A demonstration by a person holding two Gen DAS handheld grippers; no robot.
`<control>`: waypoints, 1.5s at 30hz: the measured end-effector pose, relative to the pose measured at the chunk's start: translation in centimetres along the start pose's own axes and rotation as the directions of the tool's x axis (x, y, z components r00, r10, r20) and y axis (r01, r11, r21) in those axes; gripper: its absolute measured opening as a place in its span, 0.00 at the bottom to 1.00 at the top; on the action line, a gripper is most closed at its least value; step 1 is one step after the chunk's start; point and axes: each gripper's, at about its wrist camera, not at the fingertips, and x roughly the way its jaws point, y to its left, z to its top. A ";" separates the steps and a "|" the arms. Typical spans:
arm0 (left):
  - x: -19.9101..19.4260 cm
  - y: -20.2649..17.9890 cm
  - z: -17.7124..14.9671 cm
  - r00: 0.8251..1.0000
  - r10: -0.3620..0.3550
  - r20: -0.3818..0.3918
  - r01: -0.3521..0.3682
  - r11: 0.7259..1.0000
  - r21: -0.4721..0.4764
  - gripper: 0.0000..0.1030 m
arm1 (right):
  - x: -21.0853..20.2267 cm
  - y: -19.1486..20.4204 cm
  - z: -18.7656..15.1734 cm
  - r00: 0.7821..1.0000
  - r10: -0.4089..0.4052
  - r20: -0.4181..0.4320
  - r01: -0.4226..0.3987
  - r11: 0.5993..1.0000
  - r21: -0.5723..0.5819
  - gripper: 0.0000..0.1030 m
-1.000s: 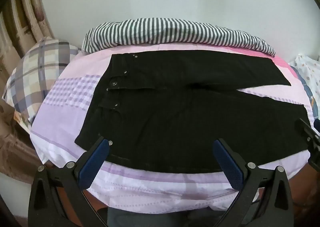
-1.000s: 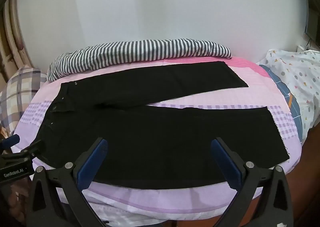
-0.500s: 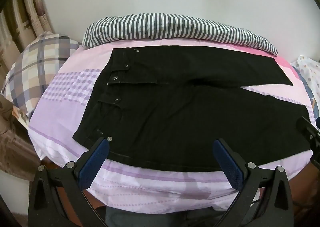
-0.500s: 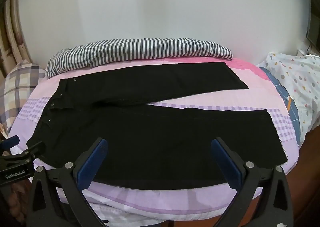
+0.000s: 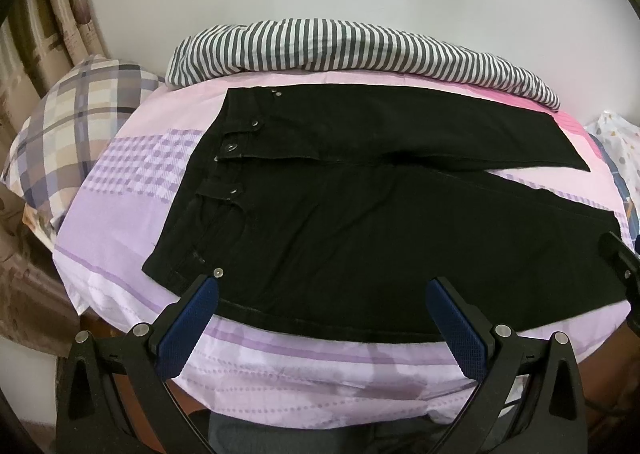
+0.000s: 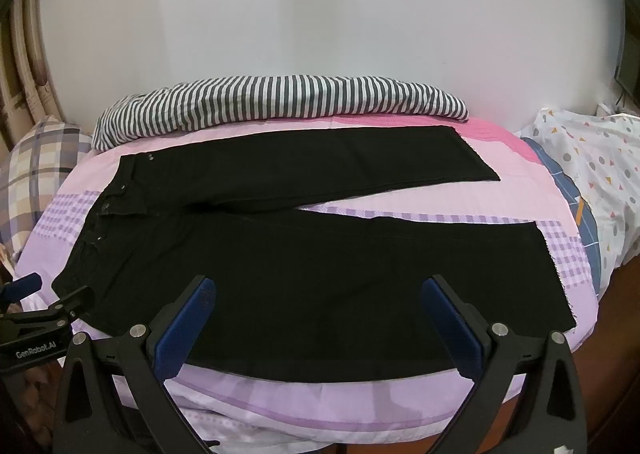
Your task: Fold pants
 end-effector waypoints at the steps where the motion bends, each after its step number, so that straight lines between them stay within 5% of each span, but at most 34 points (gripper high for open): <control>1: 0.0 0.0 0.0 1.000 0.001 -0.001 -0.001 1.000 0.000 1.00 | 0.0 0.0 0.0 1.000 0.001 -0.001 -0.001 1.000 0.000 1.00; 45: 1.0 0.3 -0.4 1.000 0.020 -0.024 -0.020 1.000 0.007 1.00 | 0.5 -0.4 -0.3 1.000 -0.007 -0.016 0.007 1.000 0.009 0.99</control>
